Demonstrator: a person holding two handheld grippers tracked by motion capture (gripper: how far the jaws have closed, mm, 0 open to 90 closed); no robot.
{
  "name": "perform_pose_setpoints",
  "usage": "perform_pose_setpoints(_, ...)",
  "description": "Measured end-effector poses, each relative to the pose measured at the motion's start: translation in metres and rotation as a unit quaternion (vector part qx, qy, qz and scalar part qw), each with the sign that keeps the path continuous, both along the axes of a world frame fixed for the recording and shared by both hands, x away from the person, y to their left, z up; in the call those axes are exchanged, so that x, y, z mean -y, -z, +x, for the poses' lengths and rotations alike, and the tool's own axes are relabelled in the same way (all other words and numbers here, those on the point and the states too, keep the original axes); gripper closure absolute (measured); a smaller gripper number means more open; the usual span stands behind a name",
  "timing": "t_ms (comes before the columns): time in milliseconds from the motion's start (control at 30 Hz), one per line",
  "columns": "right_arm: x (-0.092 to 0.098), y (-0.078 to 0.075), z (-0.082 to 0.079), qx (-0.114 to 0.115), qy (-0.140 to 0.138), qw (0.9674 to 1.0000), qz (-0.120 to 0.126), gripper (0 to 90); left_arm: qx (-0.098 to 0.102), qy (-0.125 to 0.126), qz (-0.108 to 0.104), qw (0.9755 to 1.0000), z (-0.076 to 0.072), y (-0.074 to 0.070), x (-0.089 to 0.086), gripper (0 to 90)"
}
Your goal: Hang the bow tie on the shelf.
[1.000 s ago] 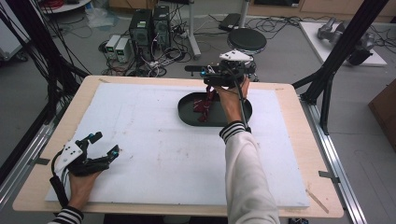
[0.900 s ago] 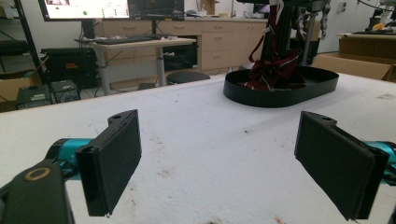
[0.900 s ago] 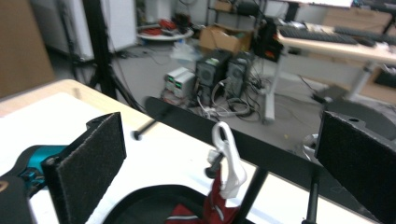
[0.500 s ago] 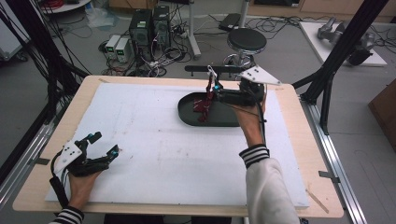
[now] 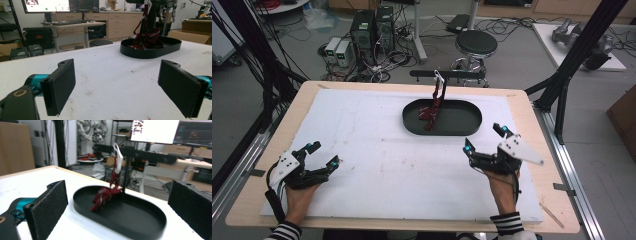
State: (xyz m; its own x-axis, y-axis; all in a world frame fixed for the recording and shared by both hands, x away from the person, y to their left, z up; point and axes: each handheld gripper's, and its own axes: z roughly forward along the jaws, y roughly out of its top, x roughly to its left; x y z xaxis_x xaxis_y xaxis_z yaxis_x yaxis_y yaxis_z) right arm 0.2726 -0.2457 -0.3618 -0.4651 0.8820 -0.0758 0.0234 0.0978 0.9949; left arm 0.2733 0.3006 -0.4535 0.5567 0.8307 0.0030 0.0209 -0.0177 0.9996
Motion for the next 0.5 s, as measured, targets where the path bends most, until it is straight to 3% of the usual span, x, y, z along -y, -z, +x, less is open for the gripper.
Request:
perform_pose_setpoints(300,0.011,0.059,-0.029,0.001,0.021,0.9997,-0.008,1.4,0.003,0.002,-0.004,1.0,-0.001,0.0,-0.001,14.8)
perform_pose_setpoints(433,0.014,0.081,-0.029,-0.01,0.03,0.9993,-0.021,1.4,0.004,0.003,-0.003,1.0,-0.002,0.0,0.0,14.9)
perform_pose_setpoints(500,0.017,0.088,-0.027,-0.016,0.033,0.9993,-0.007,1.4,0.006,0.004,0.0,1.0,-0.002,0.0,0.0,14.8)
